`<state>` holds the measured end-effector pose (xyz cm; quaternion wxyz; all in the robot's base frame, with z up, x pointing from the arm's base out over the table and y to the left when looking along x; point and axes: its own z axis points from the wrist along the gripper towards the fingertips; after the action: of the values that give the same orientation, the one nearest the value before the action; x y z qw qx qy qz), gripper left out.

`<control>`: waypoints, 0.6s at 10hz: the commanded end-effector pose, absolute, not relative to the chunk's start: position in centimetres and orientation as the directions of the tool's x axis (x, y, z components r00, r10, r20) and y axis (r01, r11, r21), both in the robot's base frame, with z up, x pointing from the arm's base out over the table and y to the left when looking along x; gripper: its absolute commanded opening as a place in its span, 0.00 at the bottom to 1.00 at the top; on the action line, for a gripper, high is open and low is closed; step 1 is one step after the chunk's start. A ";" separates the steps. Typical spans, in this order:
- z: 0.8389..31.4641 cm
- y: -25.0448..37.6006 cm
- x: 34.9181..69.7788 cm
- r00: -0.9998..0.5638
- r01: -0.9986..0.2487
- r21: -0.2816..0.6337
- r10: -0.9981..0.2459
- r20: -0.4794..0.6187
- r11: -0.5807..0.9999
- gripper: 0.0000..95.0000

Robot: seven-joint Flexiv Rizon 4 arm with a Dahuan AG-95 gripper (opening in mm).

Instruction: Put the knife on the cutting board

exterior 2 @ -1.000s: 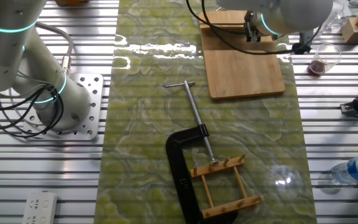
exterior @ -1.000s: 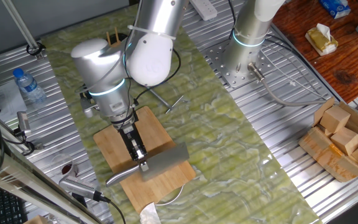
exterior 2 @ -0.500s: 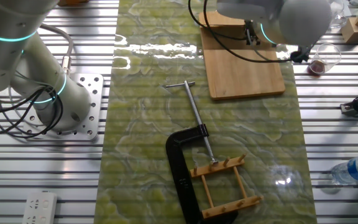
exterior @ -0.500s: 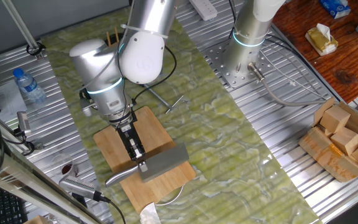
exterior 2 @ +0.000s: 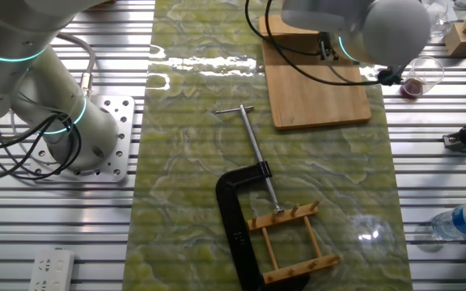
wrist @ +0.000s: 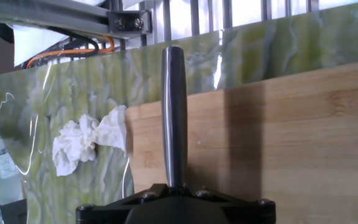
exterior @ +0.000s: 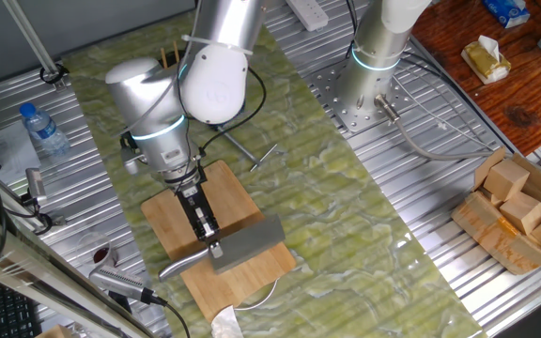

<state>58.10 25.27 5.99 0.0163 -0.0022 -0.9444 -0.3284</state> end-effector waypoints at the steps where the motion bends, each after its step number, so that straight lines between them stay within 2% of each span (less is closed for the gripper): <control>1: 5.9 25.3 58.1 -1.000 0.002 0.604 -0.014 0.022 0.797 0.00; 6: 5.8 25.2 58.1 -1.000 -0.005 0.601 -0.021 0.019 0.799 0.00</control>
<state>58.25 25.13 5.95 0.0144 0.0022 -0.9472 -0.3204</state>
